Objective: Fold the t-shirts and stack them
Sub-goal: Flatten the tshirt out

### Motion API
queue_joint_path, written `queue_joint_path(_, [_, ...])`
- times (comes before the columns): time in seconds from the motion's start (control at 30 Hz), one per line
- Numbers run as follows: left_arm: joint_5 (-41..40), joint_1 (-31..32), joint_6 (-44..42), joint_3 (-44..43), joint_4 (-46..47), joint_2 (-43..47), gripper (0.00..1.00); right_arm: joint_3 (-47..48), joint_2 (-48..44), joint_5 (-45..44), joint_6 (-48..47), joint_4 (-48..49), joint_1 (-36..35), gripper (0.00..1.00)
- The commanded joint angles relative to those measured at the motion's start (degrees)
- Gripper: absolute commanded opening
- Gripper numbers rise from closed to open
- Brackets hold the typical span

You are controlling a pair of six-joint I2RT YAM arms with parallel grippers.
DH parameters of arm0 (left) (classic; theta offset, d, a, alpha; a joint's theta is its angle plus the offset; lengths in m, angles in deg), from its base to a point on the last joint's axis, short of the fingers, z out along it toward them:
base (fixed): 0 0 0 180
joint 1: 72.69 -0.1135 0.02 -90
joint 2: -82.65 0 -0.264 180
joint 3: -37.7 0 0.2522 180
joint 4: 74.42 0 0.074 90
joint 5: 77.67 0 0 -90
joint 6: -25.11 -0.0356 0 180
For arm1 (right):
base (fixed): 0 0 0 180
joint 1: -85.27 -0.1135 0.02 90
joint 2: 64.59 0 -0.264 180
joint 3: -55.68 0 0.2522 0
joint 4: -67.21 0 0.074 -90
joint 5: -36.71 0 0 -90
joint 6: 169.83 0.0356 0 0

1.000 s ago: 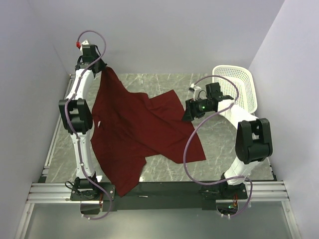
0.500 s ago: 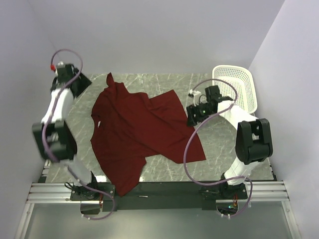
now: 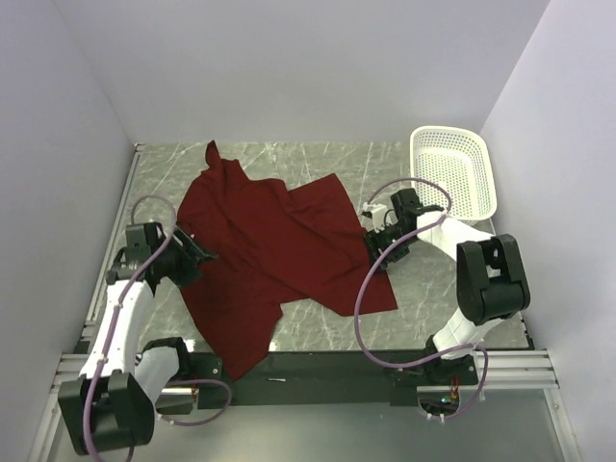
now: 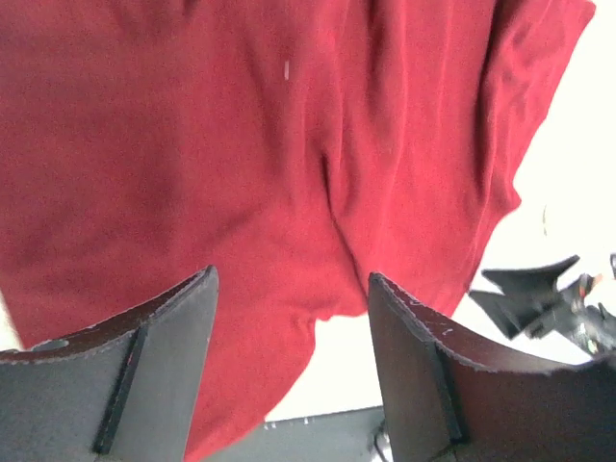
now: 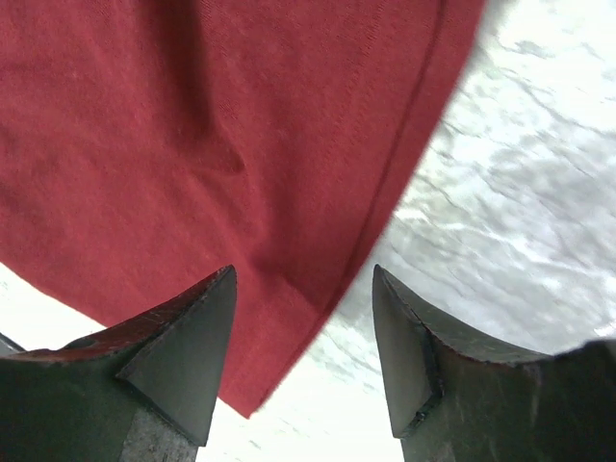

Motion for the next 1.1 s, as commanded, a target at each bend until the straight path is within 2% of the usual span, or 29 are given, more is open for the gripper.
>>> queue_joint_path(0.0, [3.9, 3.3, 4.1, 5.0, -3.2, 2.7, 0.69, 0.7, 1.8, -1.2, 1.9, 2.2, -1.3, 0.65])
queue_joint_path(0.07, [1.1, 6.7, 7.0, 8.5, -3.3, 3.1, 0.69, 0.9, 2.4, -1.5, 2.1, 2.4, -1.3, 0.61])
queue_joint_path(0.13, [-1.9, 12.6, 10.1, 9.9, -2.9, 2.0, 0.68, 1.0, 3.1, -1.2, 2.3, 2.4, -1.3, 0.56])
queue_joint_path(0.2, [-3.3, 17.8, 11.8, 10.2, -1.9, 1.0, 0.68, 1.1, 3.7, -0.9, 2.3, 1.9, -1.3, 0.51])
queue_joint_path(0.3, [-7.7, 21.9, 13.6, 9.3, -1.7, -1.7, 0.67, 1.4, 4.4, -0.4, 2.1, 1.6, -1.2, 0.42])
queue_joint_path(0.4, [-11.1, 24.9, 14.3, 8.9, -0.8, -4.1, 0.66, 1.8, 4.9, 0.9, 2.0, 0.7, -1.3, 0.29])
queue_joint_path(0.43, [-11.5, 25.5, 14.6, 8.8, -0.7, -4.8, 0.66, 2.0, 4.8, 1.1, 2.0, 0.6, -1.3, 0.21])
queue_joint_path(0.57, [-14.2, 28.3, 16.5, 8.9, -1.5, -8.9, 0.64, 1.8, 2.8, 0.2, 2.2, 0.8, -0.6, 0.01])
queue_joint_path(0.77, [-18.1, 31.0, 19.6, 8.5, -6.5, -12.1, 0.63, 0.3, -2.4, -6.5, 2.1, 2.7, 3.7, 0.00])
queue_joint_path(1.07, [-18.4, 31.6, 18.8, 7.8, -7.6, -12.9, 0.63, -2.2, -6.8, -12.3, -2.3, 2.4, 10.6, 0.00])
